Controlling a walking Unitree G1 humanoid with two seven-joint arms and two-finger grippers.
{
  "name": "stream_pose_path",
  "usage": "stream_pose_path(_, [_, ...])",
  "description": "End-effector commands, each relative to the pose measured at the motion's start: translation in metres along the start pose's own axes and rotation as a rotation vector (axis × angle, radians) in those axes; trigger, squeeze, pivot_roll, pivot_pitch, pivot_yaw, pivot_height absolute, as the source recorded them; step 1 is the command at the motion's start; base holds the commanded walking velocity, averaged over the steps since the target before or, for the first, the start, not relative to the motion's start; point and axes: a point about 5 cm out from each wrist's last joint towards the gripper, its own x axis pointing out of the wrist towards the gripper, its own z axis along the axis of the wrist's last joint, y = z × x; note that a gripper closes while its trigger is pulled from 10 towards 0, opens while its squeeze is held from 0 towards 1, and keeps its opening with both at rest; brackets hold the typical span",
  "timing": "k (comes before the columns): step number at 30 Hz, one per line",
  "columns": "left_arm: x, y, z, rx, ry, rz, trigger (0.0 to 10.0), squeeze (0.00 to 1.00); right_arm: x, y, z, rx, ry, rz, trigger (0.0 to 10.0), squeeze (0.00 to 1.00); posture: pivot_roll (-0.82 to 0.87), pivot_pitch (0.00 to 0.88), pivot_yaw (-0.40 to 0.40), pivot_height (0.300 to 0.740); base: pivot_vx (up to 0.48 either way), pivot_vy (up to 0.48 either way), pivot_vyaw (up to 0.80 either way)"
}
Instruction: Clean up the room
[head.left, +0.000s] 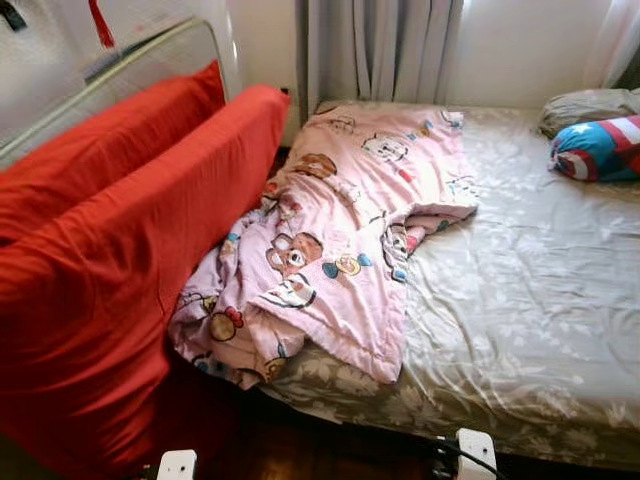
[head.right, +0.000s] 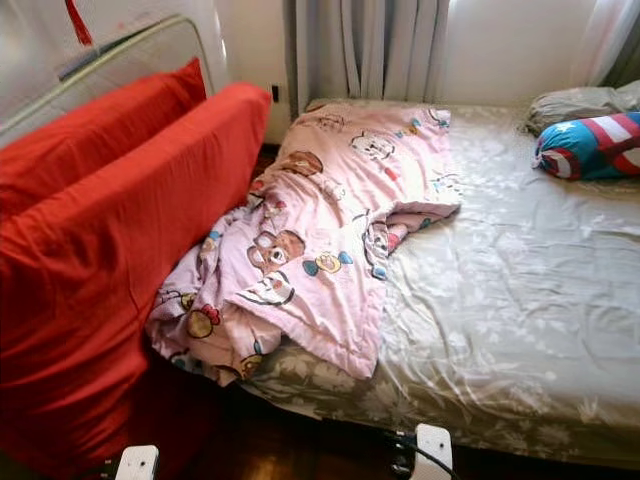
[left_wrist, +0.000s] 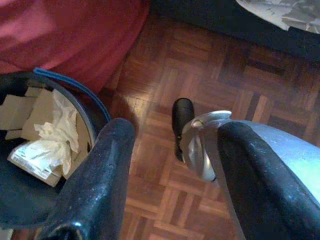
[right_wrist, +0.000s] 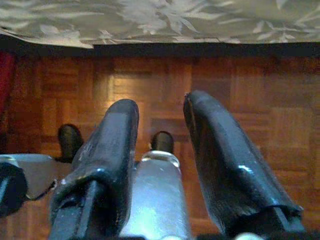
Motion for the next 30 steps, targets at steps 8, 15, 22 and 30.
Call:
stream_pose_path(8, [-0.0009,0.0009,-0.0053,-0.005,0.028,0.004,10.0,0.00,0.0002,0.0021,0.0000,-0.023,0.000,0.011,10.0,0.00,0.04,0.041,-0.016,0.740,0.216,0.000,0.60])
stream_pose_path(15, [-0.0007,-0.0002,-0.0046,-0.003,0.023,-0.001,10.0,0.00,0.0004,0.0024,0.0006,-0.001,-0.004,0.009,10.0,0.00,0.04,0.035,-0.017,0.740,0.253,0.000,0.16])
stream_pose_path(22, [-0.0007,-0.0005,-0.0049,-0.002,0.022,-0.002,10.0,0.00,0.0005,0.0026,0.0012,-0.016,-0.006,0.012,10.0,0.00,0.04,0.028,-0.017,0.740,0.255,0.000,0.00])
stream_pose_path(30, [-0.0006,-0.0030,-0.0052,0.002,0.020,-0.008,10.0,0.00,0.0003,0.0028,0.0014,-0.039,-0.012,0.021,10.0,0.00,0.04,0.012,-0.013,0.740,0.255,0.000,0.40])
